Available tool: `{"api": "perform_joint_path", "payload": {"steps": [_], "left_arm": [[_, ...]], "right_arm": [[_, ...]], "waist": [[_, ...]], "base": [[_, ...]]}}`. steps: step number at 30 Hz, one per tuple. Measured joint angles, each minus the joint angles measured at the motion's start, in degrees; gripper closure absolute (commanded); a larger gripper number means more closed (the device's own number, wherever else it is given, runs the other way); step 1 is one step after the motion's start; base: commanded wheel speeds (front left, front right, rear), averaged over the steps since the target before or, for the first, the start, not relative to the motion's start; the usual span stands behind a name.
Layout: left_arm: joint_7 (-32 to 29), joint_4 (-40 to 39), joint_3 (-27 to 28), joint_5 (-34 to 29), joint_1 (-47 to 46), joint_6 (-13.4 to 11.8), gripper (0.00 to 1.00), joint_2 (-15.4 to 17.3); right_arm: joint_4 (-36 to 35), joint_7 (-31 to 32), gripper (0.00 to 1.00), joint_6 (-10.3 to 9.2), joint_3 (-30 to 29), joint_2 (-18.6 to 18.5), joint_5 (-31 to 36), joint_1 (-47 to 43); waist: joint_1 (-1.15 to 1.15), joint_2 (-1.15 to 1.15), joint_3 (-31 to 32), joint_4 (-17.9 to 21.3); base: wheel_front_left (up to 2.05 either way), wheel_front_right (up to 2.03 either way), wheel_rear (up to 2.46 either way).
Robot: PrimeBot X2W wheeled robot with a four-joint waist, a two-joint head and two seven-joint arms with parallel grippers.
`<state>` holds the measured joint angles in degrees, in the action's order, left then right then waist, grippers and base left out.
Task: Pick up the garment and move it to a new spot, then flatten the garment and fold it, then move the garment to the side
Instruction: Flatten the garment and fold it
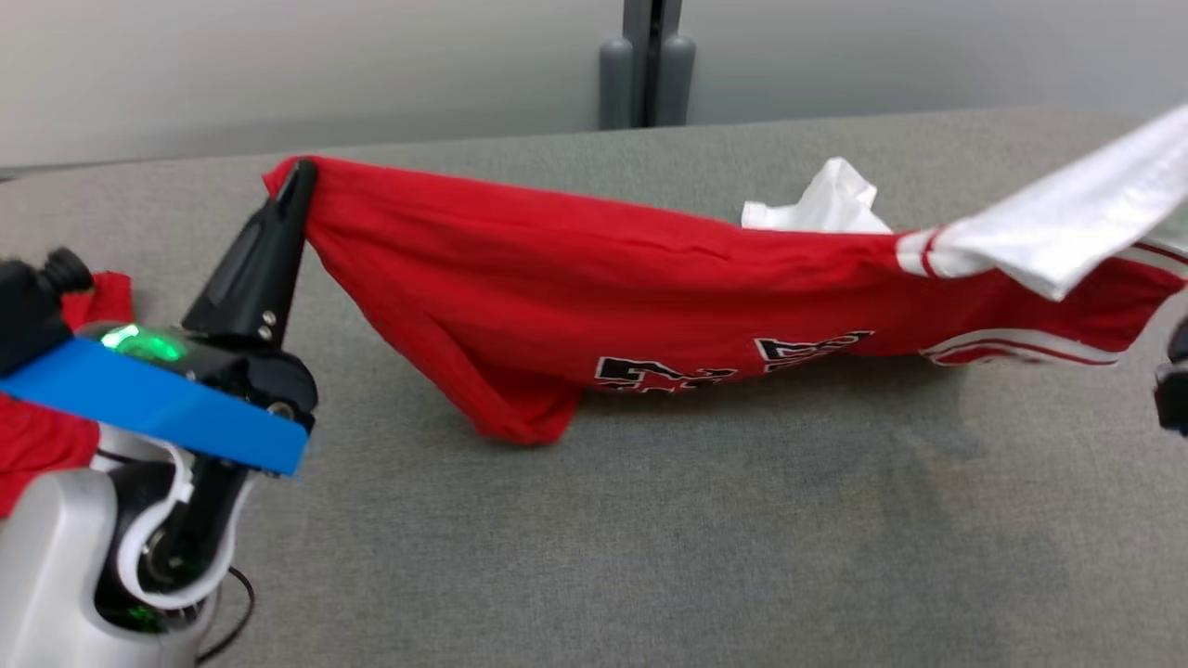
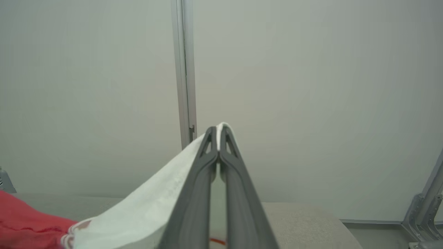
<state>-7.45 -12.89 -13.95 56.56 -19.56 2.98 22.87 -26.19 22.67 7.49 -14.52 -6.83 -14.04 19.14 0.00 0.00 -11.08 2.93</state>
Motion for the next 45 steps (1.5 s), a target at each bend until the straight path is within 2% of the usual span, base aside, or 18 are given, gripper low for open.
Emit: {"api": "perform_joint_path", "payload": {"steps": [3, 7, 11, 16, 22, 26, 29, 34, 39, 42, 45], "left_arm": [[-2.6, 2.7, 0.2, 0.3, -3.9, -0.6, 1.0, 1.3], [-4.8, 8.5, -0.1, -1.9, -13.0, -1.2, 1.0, 2.2], [-4.8, 16.3, -0.2, -5.9, -24.4, -1.3, 1.0, 3.0], [0.8, 23.9, 0.5, -10.4, -39.5, -0.3, 1.0, 2.3], [10.5, 30.3, 0.3, -14.7, -50.9, 1.9, 1.0, 0.5], [14.7, 33.0, -2.0, -15.4, -52.2, 3.3, 1.0, -0.6], [16.7, 34.9, -4.4, -15.9, -50.2, 4.0, 1.0, -0.6], [19.5, 39.7, -8.9, -16.3, -43.3, 4.1, 1.0, 0.0], [21.3, 42.9, -14.7, -15.9, -34.3, 4.2, 1.0, -0.6], [22.0, 44.0, -17.3, -14.9, -29.2, 4.4, 1.0, -0.8], [22.2, 44.8, -18.8, -13.9, -23.1, 4.4, 1.0, -0.7]], "right_arm": [[6.7, 1.1, 1.0, 0.0, 2.6, -2.9, -1.5, 5.1], [19.0, 0.7, 1.0, 0.0, 6.7, -6.3, -2.2, 16.7], [31.4, -5.0, 1.0, 0.0, 9.4, -6.8, -0.8, 31.6], [42.4, -15.4, 1.0, 0.01, 11.6, -7.6, 3.3, 48.5], [47.9, -28.8, 1.0, 0.01, 9.1, -8.6, 7.1, 60.3], [51.7, -32.0, 1.0, 0.01, 10.0, -10.1, 7.9, 60.2], [54.5, -33.7, 1.0, 0.01, 12.0, -10.9, 7.8, 56.9], [59.5, -35.4, 1.0, 0.01, 16.4, -11.0, 7.4, 48.4], [62.6, -35.8, 1.0, 0.01, 20.6, -10.2, 2.5, 39.9], [62.9, -33.3, 1.0, 0.01, 21.9, -10.6, -0.9, 34.6], [62.0, -27.8, 1.0, 0.0, 22.0, -11.0, -3.5, 27.9]], "waist": [[0.0, 0.0, -3.2, 1.0], [0.01, 0.0, -8.6, 2.4], [0.02, 0.0, -13.5, 3.1], [0.03, 0.0, -17.1, 2.6], [0.01, 0.0, -16.9, 2.2], [0.0, 0.0, -17.2, 2.6], [0.0, 0.0, -18.2, 3.1], [0.01, 0.0, -19.7, 3.9], [0.01, 0.0, -19.0, 3.3], [0.01, 0.0, -17.1, 2.5], [0.0, 0.0, -14.5, 1.6]], "base": [[0.0, 0.0, 0.0], [0.0, 0.0, 0.0], [0.0, 0.0, 0.0], [0.0, 0.0, 0.0], [0.0, 0.0, 0.0], [0.0, 0.0, 0.0], [0.0, 0.0, 0.0], [0.0, 0.0, 0.0], [0.0, 0.0, 0.0], [0.0, 0.0, 0.0], [0.0, 0.0, 0.0]]}}
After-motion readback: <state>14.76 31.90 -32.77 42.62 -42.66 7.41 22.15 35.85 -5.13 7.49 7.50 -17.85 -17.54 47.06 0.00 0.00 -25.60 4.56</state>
